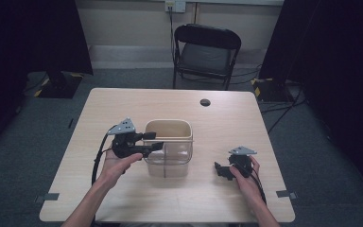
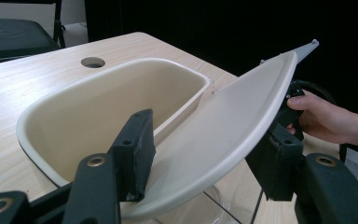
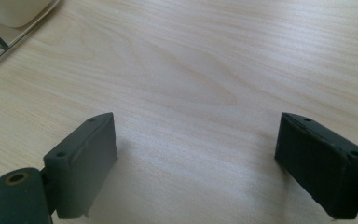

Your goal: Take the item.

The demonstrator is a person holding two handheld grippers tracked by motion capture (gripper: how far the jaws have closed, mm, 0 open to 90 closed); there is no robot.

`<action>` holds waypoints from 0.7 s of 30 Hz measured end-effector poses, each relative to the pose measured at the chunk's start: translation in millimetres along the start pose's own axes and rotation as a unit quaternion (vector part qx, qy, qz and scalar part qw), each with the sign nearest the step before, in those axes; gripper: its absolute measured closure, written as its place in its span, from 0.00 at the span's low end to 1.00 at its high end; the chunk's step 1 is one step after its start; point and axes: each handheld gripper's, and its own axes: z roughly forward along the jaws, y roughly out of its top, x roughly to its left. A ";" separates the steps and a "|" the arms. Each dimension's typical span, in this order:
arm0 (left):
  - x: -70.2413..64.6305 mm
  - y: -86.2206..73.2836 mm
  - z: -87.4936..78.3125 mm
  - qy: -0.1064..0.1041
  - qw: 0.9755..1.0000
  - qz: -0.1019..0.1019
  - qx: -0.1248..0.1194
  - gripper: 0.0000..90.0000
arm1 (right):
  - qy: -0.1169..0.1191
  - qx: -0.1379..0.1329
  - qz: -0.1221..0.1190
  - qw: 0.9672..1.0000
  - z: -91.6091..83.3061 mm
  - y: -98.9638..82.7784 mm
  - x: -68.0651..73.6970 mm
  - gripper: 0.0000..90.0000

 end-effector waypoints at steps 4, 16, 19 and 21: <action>-0.2 0.3 -0.2 0.001 1.000 0.000 0.002 0.49 | 0.000 0.000 0.000 1.000 0.0 0.0 0.0 0.13; -0.2 0.3 0.1 0.001 1.000 -0.002 0.000 0.48 | 0.000 0.000 0.000 1.000 0.0 0.0 0.0 0.13; -0.1 0.2 0.3 -0.001 1.000 -0.003 -0.001 0.48 | 0.000 0.000 0.000 1.000 0.0 0.0 0.0 0.13; -0.1 0.2 0.4 0.000 1.000 -0.002 0.000 0.48 | 0.000 0.000 0.000 1.000 0.0 0.0 0.0 0.13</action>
